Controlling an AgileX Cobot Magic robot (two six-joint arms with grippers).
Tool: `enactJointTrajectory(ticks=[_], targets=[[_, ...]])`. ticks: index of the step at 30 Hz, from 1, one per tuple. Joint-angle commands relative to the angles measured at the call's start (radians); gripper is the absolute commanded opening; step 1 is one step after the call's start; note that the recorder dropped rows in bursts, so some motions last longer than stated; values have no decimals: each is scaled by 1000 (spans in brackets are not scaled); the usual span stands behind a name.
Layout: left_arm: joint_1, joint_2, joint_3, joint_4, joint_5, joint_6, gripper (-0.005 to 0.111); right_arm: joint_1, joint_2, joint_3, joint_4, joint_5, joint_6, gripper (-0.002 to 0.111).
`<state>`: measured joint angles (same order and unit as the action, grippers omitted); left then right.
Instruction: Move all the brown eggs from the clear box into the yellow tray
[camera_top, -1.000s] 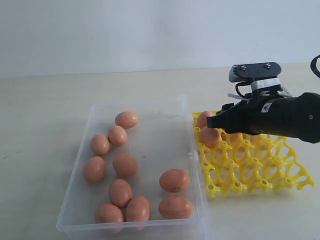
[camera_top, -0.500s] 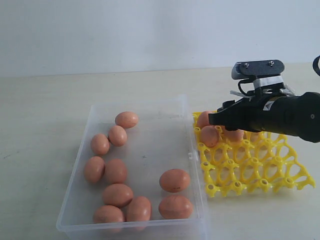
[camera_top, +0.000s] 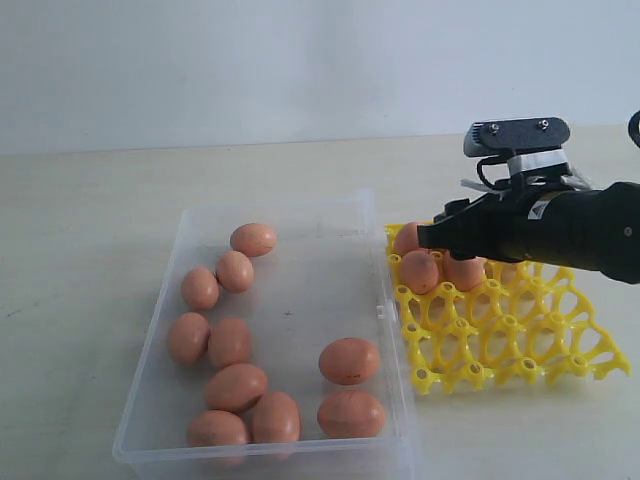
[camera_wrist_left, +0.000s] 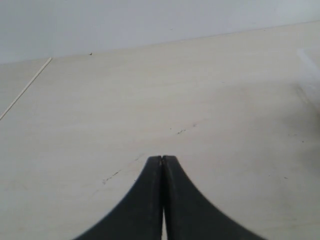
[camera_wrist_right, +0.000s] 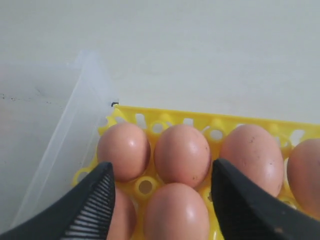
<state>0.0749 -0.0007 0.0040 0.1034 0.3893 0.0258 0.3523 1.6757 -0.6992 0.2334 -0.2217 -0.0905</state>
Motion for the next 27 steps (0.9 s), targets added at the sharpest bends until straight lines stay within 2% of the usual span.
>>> enactJointTrajectory(ticks=[1,4,5,11,13,15,19,22,24,27], targets=[[-5,1,-4,0,-9,-4,0,23,-63,-32,-9,78,25,42],[-5,1,-4,0,-9,-4,0,63,-80,-117,-31,255,20,8],[-5,1,-4,0,-9,-4,0,79,-80,-166,-34,342,11,0],[-5,1,-4,0,-9,-4,0,157,-25,-407,-34,676,-35,1],[-5,1,-4,0,-9,-4,0,181,11,-482,-34,779,-59,4],[-5,1,-4,0,-9,-4,0,207,55,-535,-34,853,-83,12],[-5,1,-4,0,-9,-4,0,269,153,-592,-46,925,-151,35],[-5,1,-4,0,-9,-4,0,320,219,-599,-128,923,-215,50],[-5,1,-4,0,-9,-2,0,353,254,-599,-176,923,-244,56],[-5,1,-4,0,-9,-2,0,388,292,-599,-246,935,-246,56]])
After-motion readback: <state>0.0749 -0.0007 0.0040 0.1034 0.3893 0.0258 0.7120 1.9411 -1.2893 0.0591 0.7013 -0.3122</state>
